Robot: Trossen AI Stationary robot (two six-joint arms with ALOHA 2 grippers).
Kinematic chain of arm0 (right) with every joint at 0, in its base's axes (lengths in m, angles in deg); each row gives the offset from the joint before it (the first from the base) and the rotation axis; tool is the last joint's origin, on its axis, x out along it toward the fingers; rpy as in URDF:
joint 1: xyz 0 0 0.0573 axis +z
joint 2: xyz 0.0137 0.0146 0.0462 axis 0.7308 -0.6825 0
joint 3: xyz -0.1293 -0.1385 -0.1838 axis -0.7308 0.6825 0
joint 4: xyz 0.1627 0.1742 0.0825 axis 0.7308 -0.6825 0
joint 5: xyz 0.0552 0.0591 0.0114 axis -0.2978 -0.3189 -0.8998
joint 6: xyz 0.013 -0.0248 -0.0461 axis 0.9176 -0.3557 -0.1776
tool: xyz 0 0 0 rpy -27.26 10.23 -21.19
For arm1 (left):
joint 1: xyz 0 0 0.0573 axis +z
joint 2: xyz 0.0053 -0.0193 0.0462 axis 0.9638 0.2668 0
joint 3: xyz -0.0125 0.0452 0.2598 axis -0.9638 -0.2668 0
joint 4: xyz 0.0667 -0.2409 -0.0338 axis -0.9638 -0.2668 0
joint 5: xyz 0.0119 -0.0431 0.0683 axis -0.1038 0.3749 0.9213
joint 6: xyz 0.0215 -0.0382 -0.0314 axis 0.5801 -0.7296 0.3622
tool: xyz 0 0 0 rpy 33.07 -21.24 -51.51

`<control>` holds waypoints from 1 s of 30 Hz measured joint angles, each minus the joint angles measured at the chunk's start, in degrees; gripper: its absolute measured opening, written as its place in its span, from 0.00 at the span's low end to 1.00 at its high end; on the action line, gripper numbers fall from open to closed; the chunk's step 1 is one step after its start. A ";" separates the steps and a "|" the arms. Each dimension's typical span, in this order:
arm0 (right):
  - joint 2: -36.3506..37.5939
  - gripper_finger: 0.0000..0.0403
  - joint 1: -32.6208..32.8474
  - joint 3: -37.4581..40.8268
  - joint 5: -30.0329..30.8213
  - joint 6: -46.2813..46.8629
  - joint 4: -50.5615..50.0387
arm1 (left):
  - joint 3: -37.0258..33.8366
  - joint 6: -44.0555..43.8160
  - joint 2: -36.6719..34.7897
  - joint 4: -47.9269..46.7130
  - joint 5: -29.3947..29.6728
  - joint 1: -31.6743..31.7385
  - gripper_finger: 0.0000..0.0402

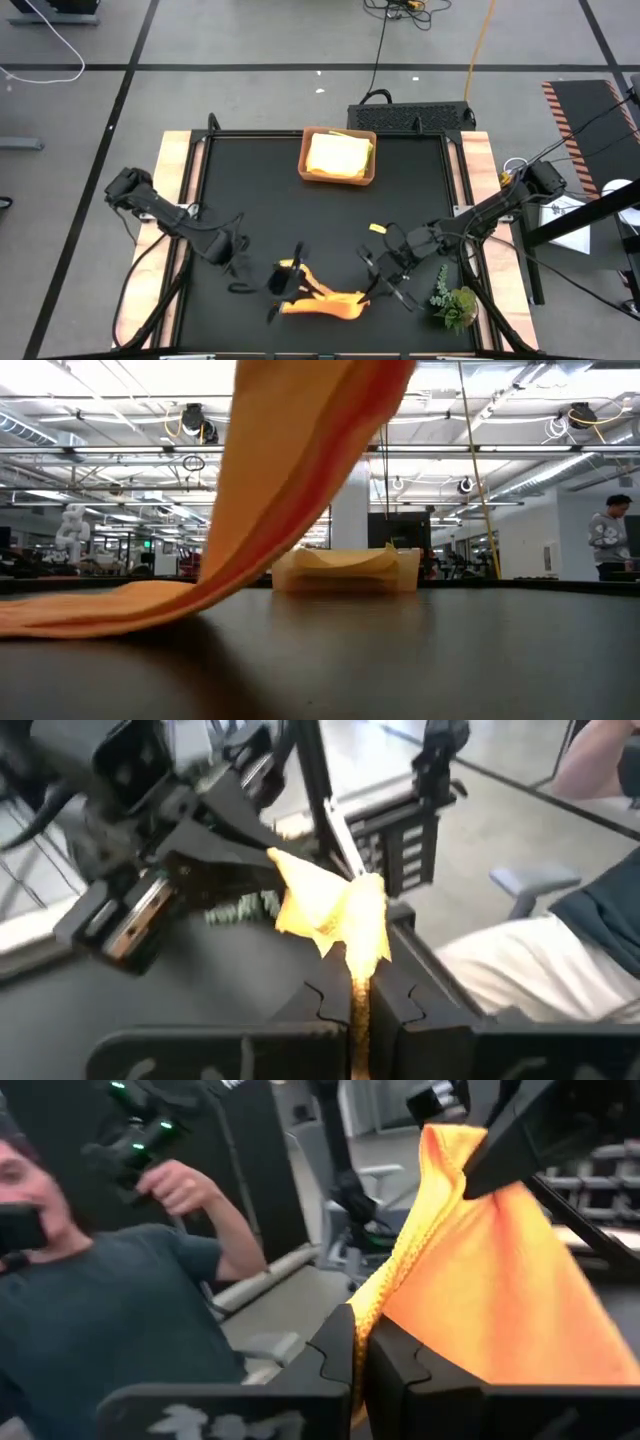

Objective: Fold microfiber towels
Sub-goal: Fold the orange microfiber towel

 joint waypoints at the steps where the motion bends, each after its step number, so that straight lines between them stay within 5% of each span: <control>1: 0.01 0.00 0.13 -0.83 -0.98 -0.06 -0.11 | 0.00 0.73 0.00 1.05 1.11 -1.05 0.02; 15: 0.81 0.00 0.48 -11.72 -5.05 -1.67 -11.24 | 9.46 2.36 0.04 -3.15 15.00 -6.32 0.02; 24: 6.61 0.00 -1.30 -12.20 12.80 -1.39 -31.42 | 11.21 -4.27 0.02 -19.28 19.65 0.99 0.03; 30: 7.31 0.00 -3.24 -11.95 26.09 3.91 -46.00 | 7.17 -1.87 0.19 -22.39 15.70 10.02 0.01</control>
